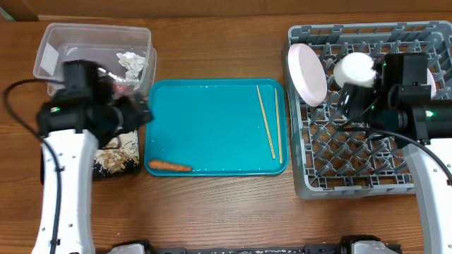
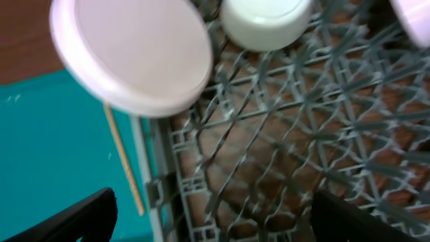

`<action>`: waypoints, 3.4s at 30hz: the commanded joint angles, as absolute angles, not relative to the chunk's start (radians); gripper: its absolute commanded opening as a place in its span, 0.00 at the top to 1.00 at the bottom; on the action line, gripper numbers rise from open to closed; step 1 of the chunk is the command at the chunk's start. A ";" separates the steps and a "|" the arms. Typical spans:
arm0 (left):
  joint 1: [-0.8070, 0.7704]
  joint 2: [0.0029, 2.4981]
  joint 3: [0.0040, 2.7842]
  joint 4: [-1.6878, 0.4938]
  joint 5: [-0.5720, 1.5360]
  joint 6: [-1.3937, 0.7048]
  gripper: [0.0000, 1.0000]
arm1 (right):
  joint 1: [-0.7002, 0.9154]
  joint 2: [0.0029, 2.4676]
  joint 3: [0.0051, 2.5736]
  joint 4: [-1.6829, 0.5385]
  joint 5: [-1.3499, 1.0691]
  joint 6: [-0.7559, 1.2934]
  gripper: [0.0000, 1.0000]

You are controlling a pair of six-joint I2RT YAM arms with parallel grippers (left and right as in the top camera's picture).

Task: Sort waste into correct bins and load items into the dishwasher
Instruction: 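Carry the white plate to the rack and stand it upright, then grasp a wooden chopstick on the teal tray with the right gripper, then move the chopstick to the rack edge and insert it upright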

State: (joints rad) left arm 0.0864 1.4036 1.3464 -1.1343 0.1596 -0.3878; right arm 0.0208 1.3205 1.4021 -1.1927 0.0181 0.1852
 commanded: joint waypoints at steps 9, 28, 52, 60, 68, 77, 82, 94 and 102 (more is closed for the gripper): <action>-0.027 1.481 1.342 -1.194 0.122 -0.374 0.00 | 0.282 1.378 1.407 -1.169 -0.133 0.134 0.07; -0.027 1.511 1.342 -1.200 0.123 -0.375 0.00 | 0.522 1.979 1.407 -0.923 0.043 0.424 0.16; -0.027 1.511 1.342 -1.200 0.120 -0.374 0.00 | 0.567 2.054 1.408 -0.938 -0.002 0.470 0.95; -0.027 1.511 1.342 -1.199 0.120 -0.374 0.00 | 0.538 1.880 1.409 -0.968 -0.001 0.463 0.96; -0.026 1.511 1.342 -1.196 0.119 -0.374 0.00 | 0.476 1.577 1.409 -1.116 0.064 0.318 0.96; -0.027 1.511 1.342 -1.178 0.120 -0.374 0.00 | 0.382 1.510 1.382 -1.354 0.165 0.257 0.96; -0.027 1.511 1.342 -1.179 0.120 -0.374 0.00 | 0.370 1.511 1.276 -1.329 0.172 0.257 0.96; -0.027 1.511 1.342 -1.177 0.120 -0.374 0.00 | 0.371 1.511 1.171 -1.290 0.209 0.254 0.96; -0.027 1.511 1.342 -1.173 0.119 -0.374 0.00 | 0.371 1.511 1.171 -1.383 0.163 0.262 0.96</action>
State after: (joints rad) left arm -0.0212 1.5040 1.3464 -1.1797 0.1272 -0.3862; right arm 0.3737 1.5101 1.1709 -1.3743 0.1852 0.2611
